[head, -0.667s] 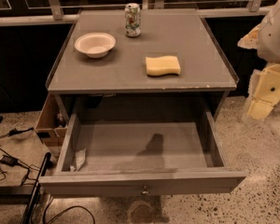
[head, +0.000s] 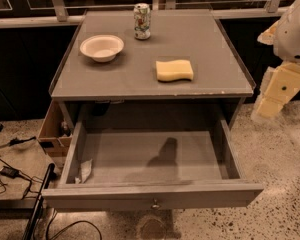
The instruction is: Place sponge into top drawer
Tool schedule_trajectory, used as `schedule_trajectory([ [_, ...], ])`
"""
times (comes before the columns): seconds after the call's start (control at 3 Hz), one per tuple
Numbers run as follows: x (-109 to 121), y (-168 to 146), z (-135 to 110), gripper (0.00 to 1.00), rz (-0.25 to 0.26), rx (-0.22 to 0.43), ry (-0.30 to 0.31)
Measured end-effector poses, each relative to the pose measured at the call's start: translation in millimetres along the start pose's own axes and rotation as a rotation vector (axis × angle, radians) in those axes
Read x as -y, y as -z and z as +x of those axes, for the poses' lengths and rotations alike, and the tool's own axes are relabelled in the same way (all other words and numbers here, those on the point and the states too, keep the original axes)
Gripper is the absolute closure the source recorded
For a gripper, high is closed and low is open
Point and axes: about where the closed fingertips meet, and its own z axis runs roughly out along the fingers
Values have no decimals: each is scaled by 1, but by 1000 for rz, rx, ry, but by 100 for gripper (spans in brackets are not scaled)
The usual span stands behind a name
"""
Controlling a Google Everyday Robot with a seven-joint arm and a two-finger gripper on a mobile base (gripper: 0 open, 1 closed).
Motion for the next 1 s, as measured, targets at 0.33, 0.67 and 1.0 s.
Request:
schedule_trajectory([
  [0.33,38,-18,-9,0,64,76,-66],
  [0.67,99,-53,-29,0,94,208,-128],
  [1.0,136,-83,-49,0,65,314,-163],
])
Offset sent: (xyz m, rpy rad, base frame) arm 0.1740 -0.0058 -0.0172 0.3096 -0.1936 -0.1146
